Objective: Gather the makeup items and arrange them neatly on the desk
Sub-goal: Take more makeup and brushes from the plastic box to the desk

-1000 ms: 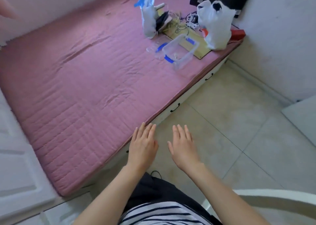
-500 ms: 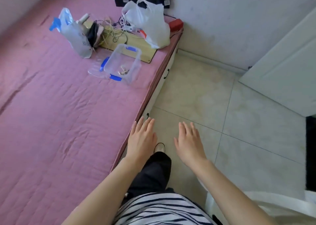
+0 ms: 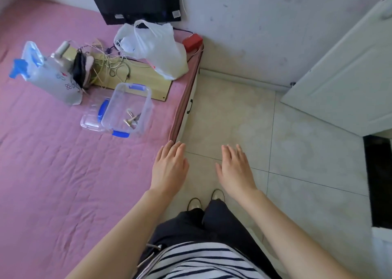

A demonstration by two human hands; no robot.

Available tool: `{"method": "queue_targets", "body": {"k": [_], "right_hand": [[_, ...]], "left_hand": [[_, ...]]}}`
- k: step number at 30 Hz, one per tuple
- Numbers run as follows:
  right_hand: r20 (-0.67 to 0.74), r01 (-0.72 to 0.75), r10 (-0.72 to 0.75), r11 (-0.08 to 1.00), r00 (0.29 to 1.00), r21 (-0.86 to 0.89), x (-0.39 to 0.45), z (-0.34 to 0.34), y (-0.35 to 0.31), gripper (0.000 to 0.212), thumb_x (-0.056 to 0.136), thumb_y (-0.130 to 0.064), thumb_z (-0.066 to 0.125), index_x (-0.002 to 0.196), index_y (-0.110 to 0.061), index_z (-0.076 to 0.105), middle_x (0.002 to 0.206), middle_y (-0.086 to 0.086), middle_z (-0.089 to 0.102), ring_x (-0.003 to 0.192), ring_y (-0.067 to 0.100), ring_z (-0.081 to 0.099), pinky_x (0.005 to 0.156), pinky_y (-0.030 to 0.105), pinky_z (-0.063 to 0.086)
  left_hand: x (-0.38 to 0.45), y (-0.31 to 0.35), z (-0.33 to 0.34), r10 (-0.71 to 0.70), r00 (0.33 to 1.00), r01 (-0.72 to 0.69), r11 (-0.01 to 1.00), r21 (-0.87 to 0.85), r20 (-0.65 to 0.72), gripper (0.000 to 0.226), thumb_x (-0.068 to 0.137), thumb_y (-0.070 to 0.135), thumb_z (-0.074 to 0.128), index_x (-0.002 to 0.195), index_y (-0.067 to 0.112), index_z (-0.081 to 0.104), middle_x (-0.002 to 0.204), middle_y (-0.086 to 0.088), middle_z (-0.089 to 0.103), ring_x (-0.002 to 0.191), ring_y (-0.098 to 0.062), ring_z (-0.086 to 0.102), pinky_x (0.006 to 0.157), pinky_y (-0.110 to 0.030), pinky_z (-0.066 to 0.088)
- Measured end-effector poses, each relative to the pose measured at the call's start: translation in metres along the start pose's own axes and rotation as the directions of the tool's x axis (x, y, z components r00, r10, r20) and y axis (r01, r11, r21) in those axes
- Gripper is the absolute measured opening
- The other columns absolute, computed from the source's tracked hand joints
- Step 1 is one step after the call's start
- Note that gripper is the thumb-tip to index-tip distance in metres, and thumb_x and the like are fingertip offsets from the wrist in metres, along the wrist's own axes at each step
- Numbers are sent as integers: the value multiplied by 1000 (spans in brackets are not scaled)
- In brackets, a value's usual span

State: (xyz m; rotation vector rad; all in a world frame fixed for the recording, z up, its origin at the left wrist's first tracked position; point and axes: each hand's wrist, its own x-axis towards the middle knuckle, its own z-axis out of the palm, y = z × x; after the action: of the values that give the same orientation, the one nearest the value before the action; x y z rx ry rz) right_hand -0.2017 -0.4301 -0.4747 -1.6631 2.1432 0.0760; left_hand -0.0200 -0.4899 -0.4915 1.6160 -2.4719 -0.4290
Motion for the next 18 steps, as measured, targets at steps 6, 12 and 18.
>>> {"method": "queue_targets", "body": {"k": [6, 12, 18], "right_hand": [[16, 82, -81, 996, 997, -32, 70, -25, 8, 60, 101, -34, 36, 150, -5, 17, 155, 12, 24, 146, 35, 8, 119, 42, 15], [78, 223, -217, 972, 973, -75, 155, -58, 15, 60, 102, -35, 34, 150, -6, 15, 157, 11, 20, 147, 32, 5, 120, 41, 13], [157, 408, -388, 904, 908, -126, 236, -87, 3, 60, 102, -35, 33, 151, -5, 14, 157, 12, 18, 147, 32, 3, 120, 41, 13]], "left_hand": [[57, -3, 7, -50, 997, 50, 999, 8, -57, 29, 86, 11, 61, 115, 11, 60, 122, -1, 62, 122, -23, 46, 102, -38, 40], [118, -3, 10, -207, 976, 207, 978, -9, -69, 27, 87, 10, 60, 113, 11, 62, 117, -1, 65, 116, -26, 54, 95, -38, 45], [172, -2, 8, -388, 915, 386, 922, -36, -107, 28, 84, 11, 66, 113, 8, 64, 107, -4, 69, 107, -28, 61, 86, -39, 50]]}}
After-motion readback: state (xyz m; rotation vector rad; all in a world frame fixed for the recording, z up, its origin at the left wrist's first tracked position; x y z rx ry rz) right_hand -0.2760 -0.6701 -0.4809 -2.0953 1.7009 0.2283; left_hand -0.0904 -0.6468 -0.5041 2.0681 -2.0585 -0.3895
